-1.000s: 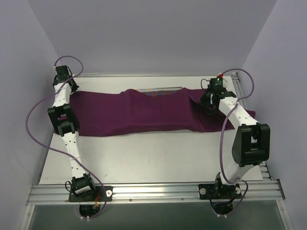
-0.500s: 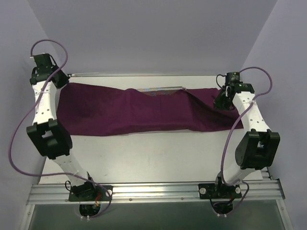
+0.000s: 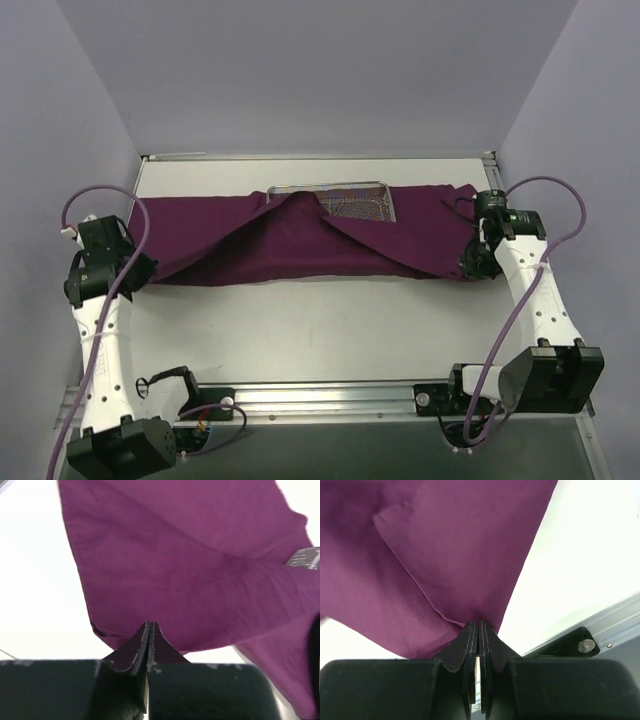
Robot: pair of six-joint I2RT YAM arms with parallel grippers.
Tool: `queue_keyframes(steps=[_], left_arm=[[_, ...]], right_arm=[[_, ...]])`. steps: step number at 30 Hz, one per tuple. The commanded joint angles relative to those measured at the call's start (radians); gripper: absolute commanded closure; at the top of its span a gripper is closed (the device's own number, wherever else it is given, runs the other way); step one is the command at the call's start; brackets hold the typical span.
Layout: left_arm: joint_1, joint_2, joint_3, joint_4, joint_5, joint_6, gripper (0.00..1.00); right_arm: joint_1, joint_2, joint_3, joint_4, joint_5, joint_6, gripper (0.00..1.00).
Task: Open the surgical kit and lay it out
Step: Open the surgical kit at the center of the board.
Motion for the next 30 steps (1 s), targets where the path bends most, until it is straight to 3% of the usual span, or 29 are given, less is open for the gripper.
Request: queue_keyframes(steps=[1,5,11,15,21,25,28,29,30], left_arm=[[-0.001,-0.108,-0.068,-0.032,-0.075,-0.044,0.98],[-0.028,-0.263,-0.099,-0.065,-0.138,-0.086,0.98],[-0.034,-0.412,-0.049,-0.234,-0.381,-0.231,0.98],[-0.067,-0.526,-0.020,-0.334,-0.493,-0.355,0.98],[-0.126,-0.837,-0.036,-0.427,-0.687,-0.516,0.98],[-0.278,-1.038,-0.038,-0.513,-0.791,-0.621,0.98],[-0.404,-1.061,-0.027,-0.643,-0.854,-0.793,0.97],[-0.478,-1.058,-0.023,-0.662,-0.868,-0.819,0.90],[-0.510,-1.055,-0.018,-0.708,-0.874,-0.880,0.76]], right_arm=[[0.020,-0.071,-0.074,-0.054,0.054,0.015,1.00],[0.030,-0.171,-0.142,-0.063,0.112,0.017,1.00],[0.030,-0.407,-0.237,-0.053,0.068,0.035,1.00],[0.030,-0.533,-0.218,-0.071,0.048,0.003,1.00],[0.053,-0.628,-0.164,-0.159,0.063,0.001,1.00],[0.056,-0.688,-0.151,-0.220,0.032,0.034,1.00],[0.059,-0.746,-0.118,-0.222,0.005,0.015,1.00],[0.059,-0.746,-0.110,-0.225,-0.003,0.006,0.91],[0.062,-0.743,-0.104,-0.223,-0.012,-0.007,0.76]])
